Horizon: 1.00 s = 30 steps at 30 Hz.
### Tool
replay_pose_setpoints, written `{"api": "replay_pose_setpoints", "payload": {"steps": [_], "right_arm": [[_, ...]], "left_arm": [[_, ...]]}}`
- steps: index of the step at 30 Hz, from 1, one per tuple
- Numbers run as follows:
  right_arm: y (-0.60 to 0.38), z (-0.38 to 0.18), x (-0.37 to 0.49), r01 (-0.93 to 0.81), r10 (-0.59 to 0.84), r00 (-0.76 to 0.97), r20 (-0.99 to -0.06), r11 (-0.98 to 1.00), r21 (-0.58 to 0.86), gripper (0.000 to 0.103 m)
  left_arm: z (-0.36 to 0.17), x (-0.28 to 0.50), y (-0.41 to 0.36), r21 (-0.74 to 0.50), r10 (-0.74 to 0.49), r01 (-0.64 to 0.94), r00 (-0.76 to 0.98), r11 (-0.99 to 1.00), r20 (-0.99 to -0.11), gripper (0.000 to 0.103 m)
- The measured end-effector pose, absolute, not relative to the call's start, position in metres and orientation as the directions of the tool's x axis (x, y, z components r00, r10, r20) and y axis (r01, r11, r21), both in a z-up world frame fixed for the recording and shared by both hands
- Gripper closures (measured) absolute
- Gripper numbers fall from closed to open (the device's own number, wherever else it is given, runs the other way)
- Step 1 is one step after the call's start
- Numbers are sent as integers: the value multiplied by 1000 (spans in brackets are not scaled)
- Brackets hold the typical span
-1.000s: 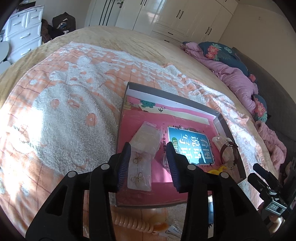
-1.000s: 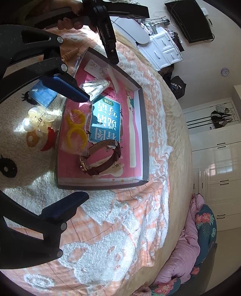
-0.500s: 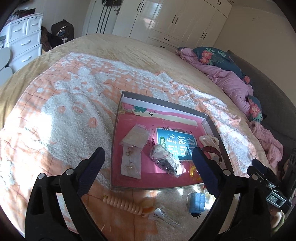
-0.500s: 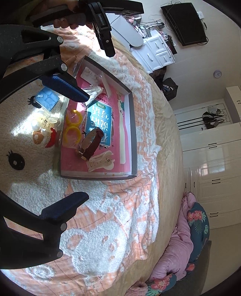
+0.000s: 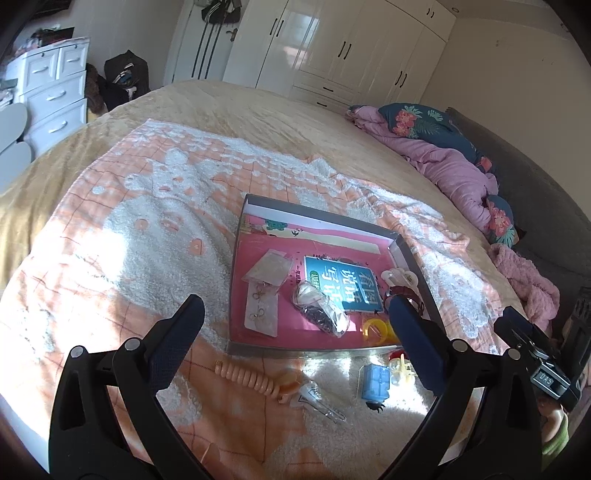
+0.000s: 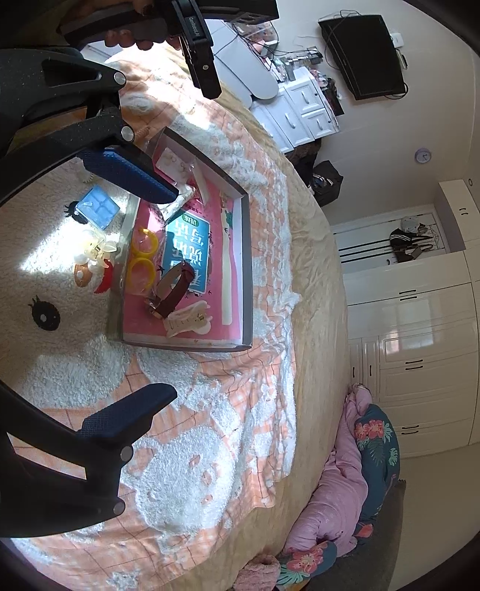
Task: Organize jewelry
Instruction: 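Withdraw both open tools from the grey box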
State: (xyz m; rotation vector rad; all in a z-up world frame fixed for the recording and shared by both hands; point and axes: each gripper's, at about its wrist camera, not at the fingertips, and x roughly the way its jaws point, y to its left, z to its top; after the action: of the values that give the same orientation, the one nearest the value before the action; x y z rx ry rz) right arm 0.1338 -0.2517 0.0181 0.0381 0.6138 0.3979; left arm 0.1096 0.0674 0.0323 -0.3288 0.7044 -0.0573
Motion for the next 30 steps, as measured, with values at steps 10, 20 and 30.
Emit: {"api": "replay_pose_setpoints", "payload": {"steps": [10, 20, 30], "right_arm": [[-255, 35, 113, -373, 387, 763, -518, 918, 135, 6], [-247, 52, 88, -438, 428, 774, -466, 894, 95, 5], [-242, 54, 73, -474, 451, 762, -465, 877, 75, 5]], "left_arm": [[56, 83, 70, -322, -156, -52, 795, 945, -586, 10], [74, 59, 58, -294, -151, -23, 819, 955, -553, 10], [75, 43, 46, -254, -139, -8, 818, 967, -559, 10]]}}
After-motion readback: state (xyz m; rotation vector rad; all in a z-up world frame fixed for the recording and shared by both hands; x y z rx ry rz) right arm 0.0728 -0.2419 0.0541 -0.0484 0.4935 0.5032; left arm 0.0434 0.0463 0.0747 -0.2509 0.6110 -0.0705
